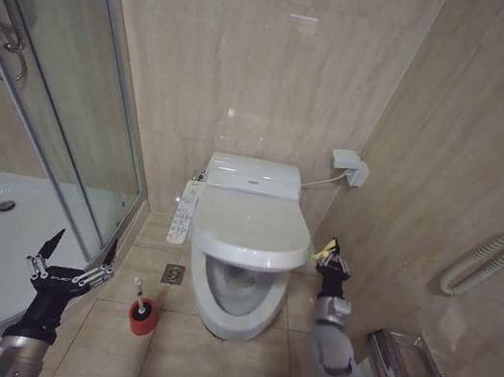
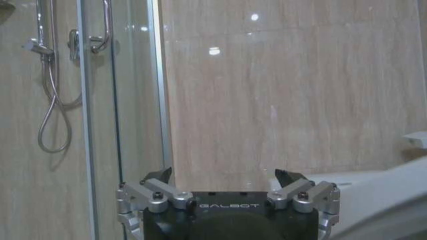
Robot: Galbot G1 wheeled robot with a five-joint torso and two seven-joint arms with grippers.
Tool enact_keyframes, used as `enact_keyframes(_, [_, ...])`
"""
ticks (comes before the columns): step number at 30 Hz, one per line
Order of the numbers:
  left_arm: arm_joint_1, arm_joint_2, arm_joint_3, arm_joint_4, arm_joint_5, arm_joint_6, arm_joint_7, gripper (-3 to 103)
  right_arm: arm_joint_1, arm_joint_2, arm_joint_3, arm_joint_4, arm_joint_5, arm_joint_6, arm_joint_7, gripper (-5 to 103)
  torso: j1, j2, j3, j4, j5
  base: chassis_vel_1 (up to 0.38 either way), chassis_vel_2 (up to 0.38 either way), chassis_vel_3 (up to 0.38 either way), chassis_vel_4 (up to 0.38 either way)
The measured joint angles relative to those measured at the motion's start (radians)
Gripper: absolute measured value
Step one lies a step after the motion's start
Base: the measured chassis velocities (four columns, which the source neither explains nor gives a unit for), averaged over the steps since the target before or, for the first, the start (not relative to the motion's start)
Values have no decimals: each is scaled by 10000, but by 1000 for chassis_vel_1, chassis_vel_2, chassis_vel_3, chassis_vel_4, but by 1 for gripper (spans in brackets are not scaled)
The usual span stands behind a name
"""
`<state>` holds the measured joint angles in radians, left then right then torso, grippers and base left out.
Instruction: Open the toilet lid, clean the toilet bowl with a toilet brush, close the toilet lid, and flush.
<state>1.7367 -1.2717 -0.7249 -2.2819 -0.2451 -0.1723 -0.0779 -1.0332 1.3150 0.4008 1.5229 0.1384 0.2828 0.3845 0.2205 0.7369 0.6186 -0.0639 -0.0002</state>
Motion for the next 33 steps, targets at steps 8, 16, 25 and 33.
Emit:
enact_keyframes(8, [0,0,0,0,0,0,0,100,1145,-303,-263,-877,215,-245,70,3,0,1,-1,1,-1,0,0,0,0])
enact_keyframes(16, [0,0,0,0,0,0,0,100,2423,-364,-545,-1733,354,-377,74,3,1,1,-1,0,-4,0,0,0,0])
enact_keyframes(25, [0,0,0,0,0,0,0,100,3777,-538,-904,-2818,383,-432,53,3,2,0,0,1,-2,0,0,0,0])
enact_keyframes(33, [0,0,0,0,0,0,0,100,4618,-565,-1413,-3746,387,-439,36,3,2,-1,0,-2,-2,0,0,0,0])
